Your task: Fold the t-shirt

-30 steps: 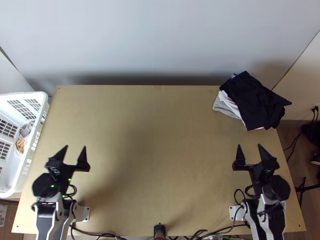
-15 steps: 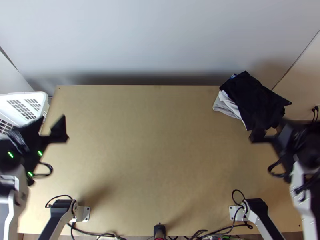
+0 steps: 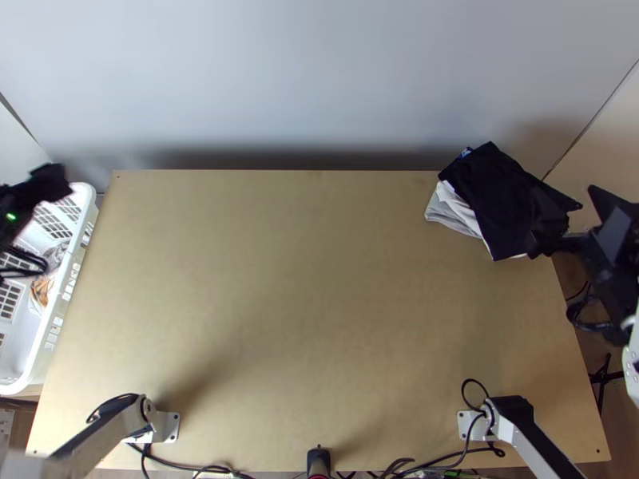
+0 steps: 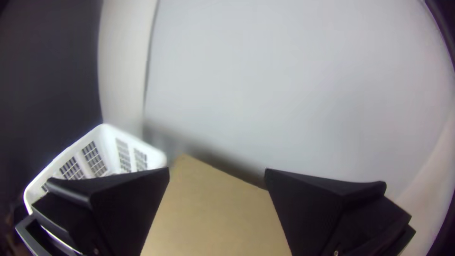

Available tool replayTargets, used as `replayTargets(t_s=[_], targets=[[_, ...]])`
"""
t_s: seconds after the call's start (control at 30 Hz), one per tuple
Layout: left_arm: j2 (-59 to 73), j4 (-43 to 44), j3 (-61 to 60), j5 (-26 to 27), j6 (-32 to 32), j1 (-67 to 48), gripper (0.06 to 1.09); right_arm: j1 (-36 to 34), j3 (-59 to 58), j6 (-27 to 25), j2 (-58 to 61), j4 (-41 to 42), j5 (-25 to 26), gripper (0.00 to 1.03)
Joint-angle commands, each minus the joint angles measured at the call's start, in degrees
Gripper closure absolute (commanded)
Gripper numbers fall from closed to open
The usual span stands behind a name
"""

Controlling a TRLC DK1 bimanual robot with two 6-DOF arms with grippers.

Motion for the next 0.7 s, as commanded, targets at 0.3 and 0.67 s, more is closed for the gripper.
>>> replayTargets(t_s=[0.3, 0.67], targets=[[30.35, -5.34, 2.37, 3.76, 5.93, 37.11, 0.10, 1.47, -6.52, -1.98, -4.15, -7.23, 0.20, 0.05], [49.42, -0.51, 0.79, 5.52, 11.12, 40.28, 0.10, 3.22, -6.96, -1.98, -5.29, -11.98, -2.70, 0.05]])
